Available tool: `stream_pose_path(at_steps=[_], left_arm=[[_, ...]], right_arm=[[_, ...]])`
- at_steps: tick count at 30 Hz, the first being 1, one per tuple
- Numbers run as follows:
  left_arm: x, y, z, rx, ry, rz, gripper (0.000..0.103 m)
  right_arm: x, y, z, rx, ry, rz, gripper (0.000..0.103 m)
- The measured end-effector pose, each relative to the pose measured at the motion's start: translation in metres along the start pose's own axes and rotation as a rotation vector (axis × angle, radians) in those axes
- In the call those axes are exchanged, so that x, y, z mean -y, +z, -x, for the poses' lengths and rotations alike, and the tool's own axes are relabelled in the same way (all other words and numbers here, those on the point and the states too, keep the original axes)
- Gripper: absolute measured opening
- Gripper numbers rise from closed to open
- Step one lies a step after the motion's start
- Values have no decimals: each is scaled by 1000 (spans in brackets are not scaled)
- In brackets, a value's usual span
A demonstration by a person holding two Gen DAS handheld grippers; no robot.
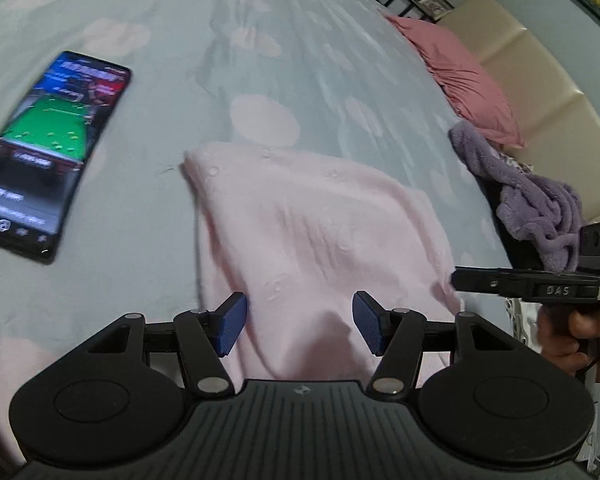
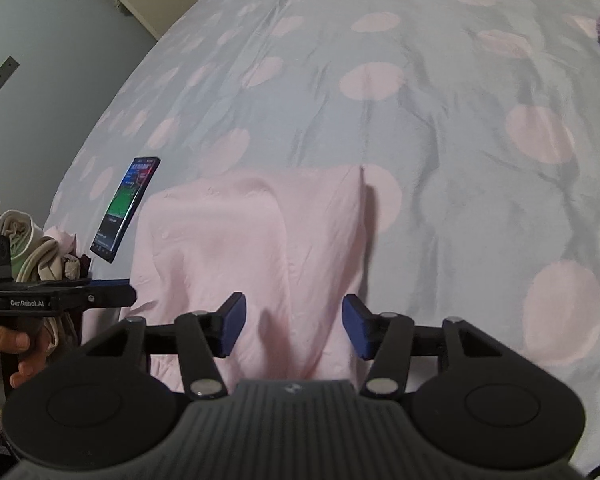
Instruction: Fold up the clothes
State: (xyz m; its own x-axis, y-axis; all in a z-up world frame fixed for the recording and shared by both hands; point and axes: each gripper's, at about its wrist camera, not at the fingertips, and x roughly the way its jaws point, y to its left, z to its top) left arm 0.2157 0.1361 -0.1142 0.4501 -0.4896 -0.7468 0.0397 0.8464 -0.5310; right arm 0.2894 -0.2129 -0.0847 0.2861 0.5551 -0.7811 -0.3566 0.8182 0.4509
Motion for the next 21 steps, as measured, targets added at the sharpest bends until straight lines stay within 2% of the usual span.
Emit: stream_pose_path(at_steps=[3, 5, 7, 9, 10, 11, 12, 13, 17, 19, 21], left_arm=[[0, 4, -5, -2, 16, -11, 57], [-5, 6, -6, -3, 40, 20, 57], [-13, 7, -5, 3, 22, 64, 57], [-14, 9, -8, 1, -8, 81, 52], [-14, 10, -10, -4, -31, 78, 32], [-14, 11, -12, -11, -61, 67, 6], [-13, 13, -13, -16, -80, 53, 0], [-13, 15, -10, -2, -76, 34, 0], [-12, 21, 18, 140, -50, -20, 0], [-12, 19, 17, 133, -24, -35, 0], [-12, 17, 12, 110, -3, -41, 1]], right_arm=[[1, 1, -2, 9, 7, -7, 57], [2, 1, -3, 16, 12, -12, 57], [3, 2, -4, 22, 17, -17, 55], [4, 2, -6, 28, 22, -22, 30], [4, 3, -6, 31, 25, -24, 4], [4, 3, -7, 34, 27, -26, 3], [5, 3, -7, 37, 30, -29, 3], [5, 3, -8, 40, 32, -31, 3], [5, 7, 2, 85, 73, -21, 3], [6, 7, 4, 97, 75, -14, 3], [8, 2, -3, 81, 39, -13, 6]])
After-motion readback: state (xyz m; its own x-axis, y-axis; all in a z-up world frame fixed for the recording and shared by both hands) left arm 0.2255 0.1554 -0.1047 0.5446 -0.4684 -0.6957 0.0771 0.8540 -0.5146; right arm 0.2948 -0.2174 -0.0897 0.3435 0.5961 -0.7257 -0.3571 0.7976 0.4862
